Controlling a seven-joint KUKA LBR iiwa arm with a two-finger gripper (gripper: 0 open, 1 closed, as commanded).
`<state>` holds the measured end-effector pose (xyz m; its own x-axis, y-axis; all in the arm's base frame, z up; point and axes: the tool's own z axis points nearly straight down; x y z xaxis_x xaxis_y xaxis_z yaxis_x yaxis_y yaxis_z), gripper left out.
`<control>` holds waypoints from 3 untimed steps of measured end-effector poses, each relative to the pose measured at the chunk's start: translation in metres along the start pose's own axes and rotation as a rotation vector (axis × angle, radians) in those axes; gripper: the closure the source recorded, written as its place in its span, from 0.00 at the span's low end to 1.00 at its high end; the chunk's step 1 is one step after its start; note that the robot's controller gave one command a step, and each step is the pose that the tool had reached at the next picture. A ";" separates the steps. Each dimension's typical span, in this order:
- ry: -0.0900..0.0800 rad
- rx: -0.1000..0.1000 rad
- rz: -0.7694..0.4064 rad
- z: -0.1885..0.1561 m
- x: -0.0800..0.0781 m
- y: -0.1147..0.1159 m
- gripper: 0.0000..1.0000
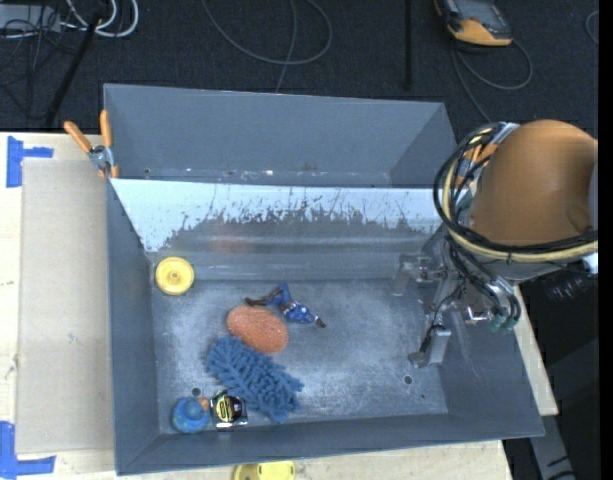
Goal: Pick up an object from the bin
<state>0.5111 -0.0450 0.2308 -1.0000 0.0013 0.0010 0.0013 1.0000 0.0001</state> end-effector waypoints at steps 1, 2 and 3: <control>-0.008 0.002 -0.001 0.038 -0.024 0.045 0.00; 0.003 -0.002 0.012 0.080 -0.023 0.068 0.00; -0.008 0.000 -0.072 0.125 -0.032 0.098 0.00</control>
Offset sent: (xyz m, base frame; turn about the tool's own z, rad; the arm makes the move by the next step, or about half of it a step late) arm 0.0232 0.0652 -0.0777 0.0152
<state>0.5431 0.0535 0.1058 -0.9975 -0.0709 -0.0070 -0.0709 0.9975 -0.0002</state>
